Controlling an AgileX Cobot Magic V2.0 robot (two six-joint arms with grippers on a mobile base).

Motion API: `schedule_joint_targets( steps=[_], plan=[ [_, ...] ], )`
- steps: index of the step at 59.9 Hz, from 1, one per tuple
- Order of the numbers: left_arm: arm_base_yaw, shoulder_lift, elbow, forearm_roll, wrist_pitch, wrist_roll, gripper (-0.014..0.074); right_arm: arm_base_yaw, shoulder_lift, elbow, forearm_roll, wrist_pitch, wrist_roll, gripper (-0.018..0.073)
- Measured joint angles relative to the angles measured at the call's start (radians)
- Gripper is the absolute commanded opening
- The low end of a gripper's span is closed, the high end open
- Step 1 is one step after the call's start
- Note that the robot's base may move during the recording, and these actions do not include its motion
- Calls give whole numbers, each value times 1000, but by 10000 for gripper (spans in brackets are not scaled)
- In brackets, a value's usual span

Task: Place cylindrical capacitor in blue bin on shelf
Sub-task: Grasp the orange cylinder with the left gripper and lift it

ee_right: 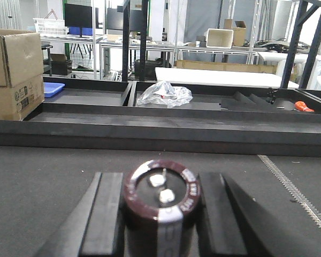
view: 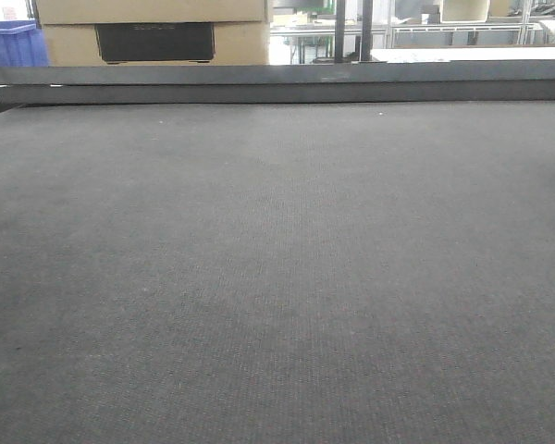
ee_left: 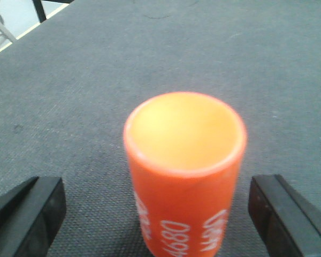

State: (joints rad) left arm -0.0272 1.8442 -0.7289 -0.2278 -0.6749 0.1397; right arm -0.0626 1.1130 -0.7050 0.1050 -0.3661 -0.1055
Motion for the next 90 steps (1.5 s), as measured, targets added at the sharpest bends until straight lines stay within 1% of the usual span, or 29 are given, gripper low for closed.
schedule_joint_targets(
  steps=[6,26,32,36,41,49,52,56,59,64,70,86,90],
  plan=[
    [0,35,-21,-2,-24,0,601,0,0,0,0,4,0,-122],
    [0,107,-125,-19,-26,0,601,0,0,0,0,21,0,-122],
    [0,120,-134,-22,-26,0,579,0,0,0,0,25,0,-122],
    [0,125,-134,-22,-26,0,512,0,0,0,0,25,0,-122],
    [0,127,-134,-24,-24,0,363,0,0,0,0,27,0,-122],
    [0,127,-134,-24,-24,0,17,0,0,0,0,29,0,-122],
    [0,120,-136,-24,-7,0,-113,0,0,0,0,30,0,-122],
    [0,95,-136,-12,30,0,-110,0,0,0,0,30,0,-122],
    [0,65,-136,13,72,0,-109,0,0,0,0,30,0,-122],
    [-1,-13,-136,43,155,0,-109,0,0,0,0,33,0,-122],
    [-14,-125,-138,53,265,0,-109,0,0,0,0,59,0,-122],
    [-64,-406,-138,60,579,0,-109,0,0,0,0,235,0,-122],
    [-73,-474,-138,60,665,0,-109,15,0,0,0,280,0,-122]
  ],
)
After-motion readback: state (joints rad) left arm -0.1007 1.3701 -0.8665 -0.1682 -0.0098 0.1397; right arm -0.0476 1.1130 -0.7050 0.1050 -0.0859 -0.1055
